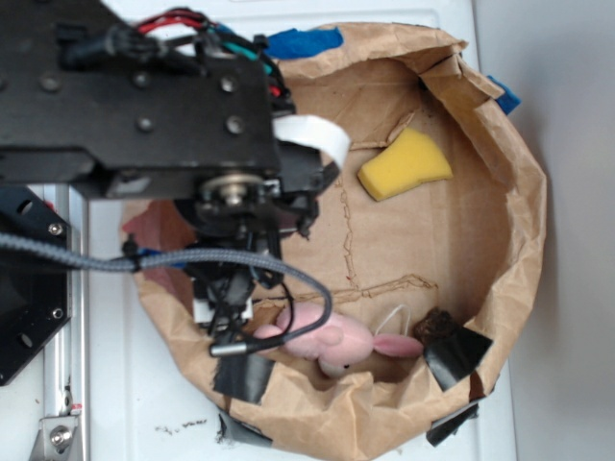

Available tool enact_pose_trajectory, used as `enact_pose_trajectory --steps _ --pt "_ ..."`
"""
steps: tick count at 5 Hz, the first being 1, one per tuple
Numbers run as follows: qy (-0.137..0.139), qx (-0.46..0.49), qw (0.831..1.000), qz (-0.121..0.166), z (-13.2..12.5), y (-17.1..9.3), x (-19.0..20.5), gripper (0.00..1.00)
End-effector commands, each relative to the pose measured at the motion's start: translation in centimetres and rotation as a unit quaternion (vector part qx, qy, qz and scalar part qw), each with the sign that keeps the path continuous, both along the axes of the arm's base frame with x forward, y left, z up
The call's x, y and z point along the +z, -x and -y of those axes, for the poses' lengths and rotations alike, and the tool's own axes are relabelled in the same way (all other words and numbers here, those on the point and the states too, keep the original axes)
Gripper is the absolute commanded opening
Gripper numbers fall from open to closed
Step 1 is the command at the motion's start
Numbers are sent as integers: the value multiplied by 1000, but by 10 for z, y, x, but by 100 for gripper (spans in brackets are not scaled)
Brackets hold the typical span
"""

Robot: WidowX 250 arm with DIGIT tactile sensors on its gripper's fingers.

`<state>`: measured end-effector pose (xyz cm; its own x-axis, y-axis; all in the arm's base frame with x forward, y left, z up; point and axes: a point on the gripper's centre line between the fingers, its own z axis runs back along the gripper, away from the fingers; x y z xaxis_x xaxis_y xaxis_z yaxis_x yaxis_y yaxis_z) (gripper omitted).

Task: Grab the white paper.

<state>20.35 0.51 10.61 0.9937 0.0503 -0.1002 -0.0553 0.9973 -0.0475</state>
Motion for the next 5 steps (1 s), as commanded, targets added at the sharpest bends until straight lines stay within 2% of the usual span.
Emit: enact_pose_trajectory --steps 1,2,3,4,5 --pt "-20 27 999 26 7 -4 12 100" --pt "-28 40 998 31 15 4 13 100" --pt "-40 30 998 47 20 8 13 100" --pt "-47 18 998 46 23 7 11 100" --pt "-59 -11 996 65 23 11 6 100"
